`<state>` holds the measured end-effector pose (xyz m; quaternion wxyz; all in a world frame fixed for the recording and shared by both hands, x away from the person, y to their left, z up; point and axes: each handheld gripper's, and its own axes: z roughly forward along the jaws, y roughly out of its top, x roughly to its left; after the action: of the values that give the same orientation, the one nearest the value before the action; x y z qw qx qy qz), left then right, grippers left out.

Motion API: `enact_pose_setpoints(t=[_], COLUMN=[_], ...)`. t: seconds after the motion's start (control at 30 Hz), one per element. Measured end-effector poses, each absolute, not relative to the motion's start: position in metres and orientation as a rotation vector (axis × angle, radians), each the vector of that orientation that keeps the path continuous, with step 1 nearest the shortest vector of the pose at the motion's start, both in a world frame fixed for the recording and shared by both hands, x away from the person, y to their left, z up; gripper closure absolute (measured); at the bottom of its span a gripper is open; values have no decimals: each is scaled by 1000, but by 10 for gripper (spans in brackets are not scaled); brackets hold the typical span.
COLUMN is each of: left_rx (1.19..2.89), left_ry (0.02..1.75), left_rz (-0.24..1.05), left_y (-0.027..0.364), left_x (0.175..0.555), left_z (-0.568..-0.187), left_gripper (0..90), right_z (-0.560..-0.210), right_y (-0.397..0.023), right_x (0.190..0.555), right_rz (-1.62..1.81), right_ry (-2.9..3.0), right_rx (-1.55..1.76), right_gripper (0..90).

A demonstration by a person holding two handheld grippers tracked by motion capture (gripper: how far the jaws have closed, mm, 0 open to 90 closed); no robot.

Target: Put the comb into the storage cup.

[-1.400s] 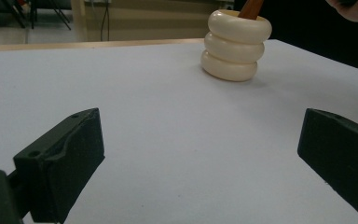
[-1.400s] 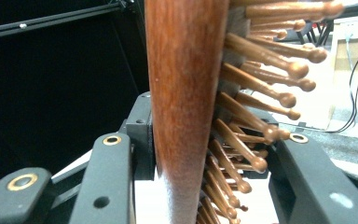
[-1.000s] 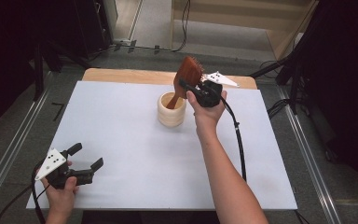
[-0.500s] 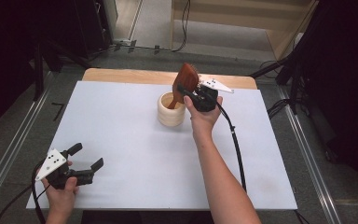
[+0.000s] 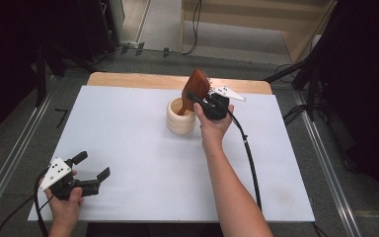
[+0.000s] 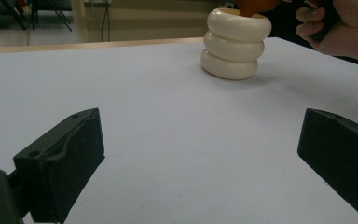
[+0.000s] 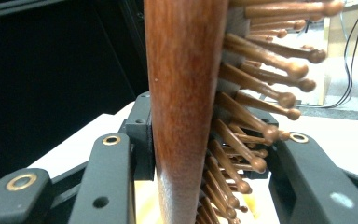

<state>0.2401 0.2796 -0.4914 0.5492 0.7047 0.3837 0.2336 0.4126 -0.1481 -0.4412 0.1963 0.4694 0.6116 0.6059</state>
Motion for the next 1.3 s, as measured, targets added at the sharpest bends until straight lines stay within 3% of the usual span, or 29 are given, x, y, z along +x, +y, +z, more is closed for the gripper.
enact_pose_setpoints(t=[0.77,1.3], left_rx=[1668,1675], left_ry=[907,907], left_rz=[553,559], left_y=[279,278], left_x=[240,241], left_z=[-492,-492], left_gripper=[4,4], right_z=[-460,-457], right_y=[-153,-172], right_x=[418,420], right_rz=[1831,1810], right_ry=[1591,1636], right_rx=[1479,1542], right_gripper=[520,371])
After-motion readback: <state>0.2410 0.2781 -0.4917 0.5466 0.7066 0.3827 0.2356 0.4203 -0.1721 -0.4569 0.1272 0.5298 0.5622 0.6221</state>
